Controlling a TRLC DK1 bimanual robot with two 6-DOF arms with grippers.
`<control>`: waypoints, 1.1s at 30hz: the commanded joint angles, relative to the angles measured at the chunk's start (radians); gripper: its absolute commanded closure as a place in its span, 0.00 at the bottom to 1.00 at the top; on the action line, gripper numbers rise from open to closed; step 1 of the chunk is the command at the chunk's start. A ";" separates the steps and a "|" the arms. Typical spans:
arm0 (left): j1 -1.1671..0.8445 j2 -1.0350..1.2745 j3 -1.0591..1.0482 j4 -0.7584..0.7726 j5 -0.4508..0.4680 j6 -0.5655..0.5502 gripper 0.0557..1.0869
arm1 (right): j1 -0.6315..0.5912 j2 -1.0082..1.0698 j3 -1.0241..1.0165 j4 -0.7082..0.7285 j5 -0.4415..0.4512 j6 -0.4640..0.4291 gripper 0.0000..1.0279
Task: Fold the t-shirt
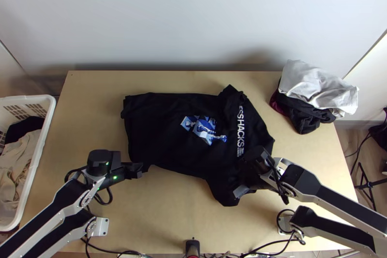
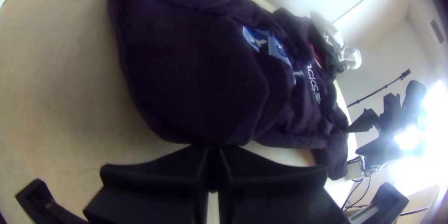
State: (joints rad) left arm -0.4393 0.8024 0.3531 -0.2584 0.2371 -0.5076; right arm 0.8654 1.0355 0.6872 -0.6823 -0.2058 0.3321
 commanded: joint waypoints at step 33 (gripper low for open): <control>0.169 -0.127 -0.022 -0.061 0.057 0.057 0.97 | -0.114 0.086 -0.026 -0.042 -0.090 -0.067 0.09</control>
State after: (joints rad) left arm -0.2741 0.6823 0.3378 -0.3199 0.2955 -0.4553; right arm 0.8520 1.1416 0.6445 -0.7067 -0.3122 0.3317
